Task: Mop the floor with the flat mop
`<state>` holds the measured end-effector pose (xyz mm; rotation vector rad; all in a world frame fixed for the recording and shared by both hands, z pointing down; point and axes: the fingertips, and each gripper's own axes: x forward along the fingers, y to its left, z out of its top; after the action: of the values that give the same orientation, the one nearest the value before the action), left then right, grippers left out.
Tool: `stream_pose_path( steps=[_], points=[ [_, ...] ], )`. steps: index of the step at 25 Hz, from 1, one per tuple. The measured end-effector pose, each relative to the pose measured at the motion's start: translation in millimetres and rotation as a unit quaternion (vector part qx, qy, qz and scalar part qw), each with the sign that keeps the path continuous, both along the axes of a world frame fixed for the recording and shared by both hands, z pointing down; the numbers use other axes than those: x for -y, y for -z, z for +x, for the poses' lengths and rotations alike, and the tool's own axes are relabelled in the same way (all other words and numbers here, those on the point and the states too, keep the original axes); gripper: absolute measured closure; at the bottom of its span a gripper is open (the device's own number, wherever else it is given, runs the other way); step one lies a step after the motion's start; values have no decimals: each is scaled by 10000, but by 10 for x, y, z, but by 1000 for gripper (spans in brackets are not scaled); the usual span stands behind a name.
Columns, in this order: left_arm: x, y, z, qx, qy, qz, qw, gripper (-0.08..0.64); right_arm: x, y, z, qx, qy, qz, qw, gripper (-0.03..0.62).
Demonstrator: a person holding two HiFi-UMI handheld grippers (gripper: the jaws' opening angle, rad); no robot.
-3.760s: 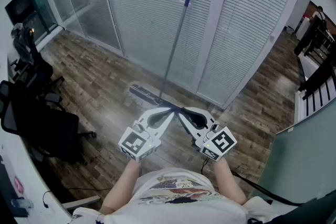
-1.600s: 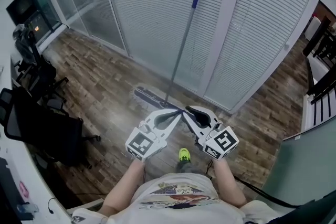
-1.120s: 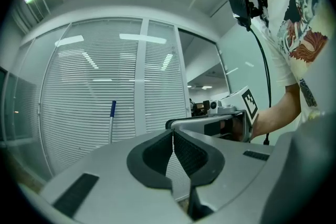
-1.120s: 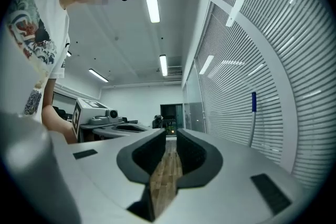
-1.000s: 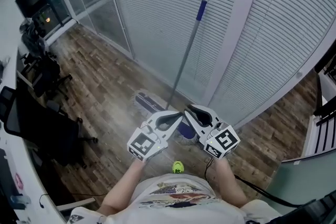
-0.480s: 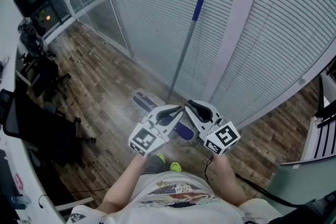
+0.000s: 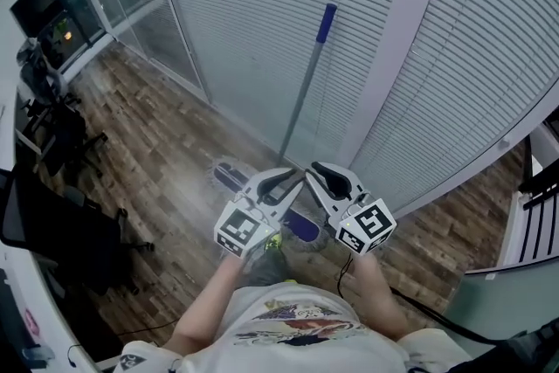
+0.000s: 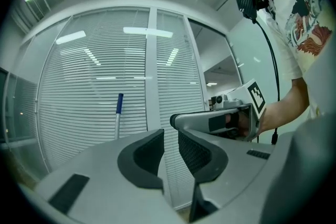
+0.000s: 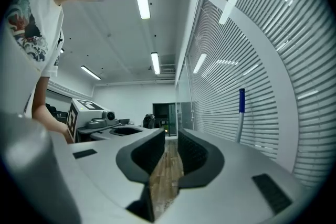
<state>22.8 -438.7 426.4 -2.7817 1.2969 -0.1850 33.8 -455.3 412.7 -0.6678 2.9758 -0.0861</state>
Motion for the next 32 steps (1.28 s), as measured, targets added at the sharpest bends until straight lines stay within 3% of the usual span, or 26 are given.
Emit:
stream_pose_path(
  steps=[9, 15, 26, 32],
  points=[
    [952, 115, -438, 43, -280, 83, 9996, 473, 972, 112, -386, -195, -494, 27, 9986, 502],
    [1685, 123, -676, 183, -367, 79, 9991, 401, 1657, 98, -540, -256, -870, -59, 9959, 491],
    [2504, -195, -929, 177, -923, -99, 9955, 399, 2514, -109, -923, -562, -1485, -225, 9871, 489],
    [3052, -270, -940, 129, -978, -114, 9951, 399, 3032, -189, -987, -706, -1703, -253, 9825, 488]
  ],
)
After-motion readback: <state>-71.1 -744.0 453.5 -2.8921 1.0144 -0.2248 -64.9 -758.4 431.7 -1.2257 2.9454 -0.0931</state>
